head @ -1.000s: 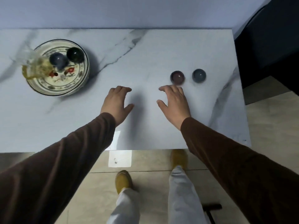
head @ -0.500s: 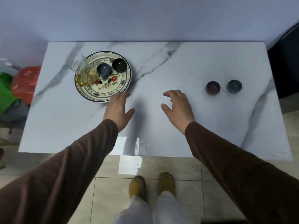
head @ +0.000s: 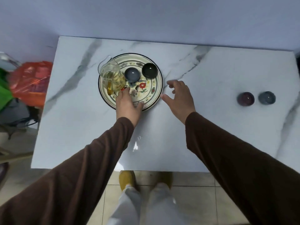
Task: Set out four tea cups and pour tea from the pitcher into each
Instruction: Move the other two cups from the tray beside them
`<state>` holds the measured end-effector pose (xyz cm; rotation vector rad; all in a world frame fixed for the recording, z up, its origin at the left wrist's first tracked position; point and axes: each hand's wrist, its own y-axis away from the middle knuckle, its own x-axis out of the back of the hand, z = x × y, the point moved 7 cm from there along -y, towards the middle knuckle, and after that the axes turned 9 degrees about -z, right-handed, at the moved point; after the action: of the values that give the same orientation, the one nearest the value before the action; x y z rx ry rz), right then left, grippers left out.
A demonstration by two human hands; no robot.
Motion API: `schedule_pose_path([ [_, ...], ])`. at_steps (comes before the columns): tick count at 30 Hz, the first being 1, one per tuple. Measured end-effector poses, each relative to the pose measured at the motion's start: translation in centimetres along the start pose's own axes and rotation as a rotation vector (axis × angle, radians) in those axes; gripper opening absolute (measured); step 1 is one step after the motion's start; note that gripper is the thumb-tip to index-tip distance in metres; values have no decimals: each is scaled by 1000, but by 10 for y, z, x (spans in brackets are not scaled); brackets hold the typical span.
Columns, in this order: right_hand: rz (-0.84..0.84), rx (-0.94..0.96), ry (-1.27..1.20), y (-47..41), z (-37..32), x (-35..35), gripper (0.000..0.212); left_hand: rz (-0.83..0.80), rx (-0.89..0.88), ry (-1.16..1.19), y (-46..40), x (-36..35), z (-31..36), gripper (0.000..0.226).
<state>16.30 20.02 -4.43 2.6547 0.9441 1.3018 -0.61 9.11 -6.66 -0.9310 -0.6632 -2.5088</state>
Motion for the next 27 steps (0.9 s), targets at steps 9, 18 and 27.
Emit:
schedule_pose_path([
  [9, -30, 81, 84, -78, -13, -10, 62, 168, 126, 180, -34, -20, -4, 85],
  [18, -136, 243, 306, -124, -22, -26, 81, 335, 275, 333, -60, -36, 9, 78],
  [27, -187, 279, 378, -139, -23, -34, 78, 412, 378, 324, -68, -44, 10, 76],
])
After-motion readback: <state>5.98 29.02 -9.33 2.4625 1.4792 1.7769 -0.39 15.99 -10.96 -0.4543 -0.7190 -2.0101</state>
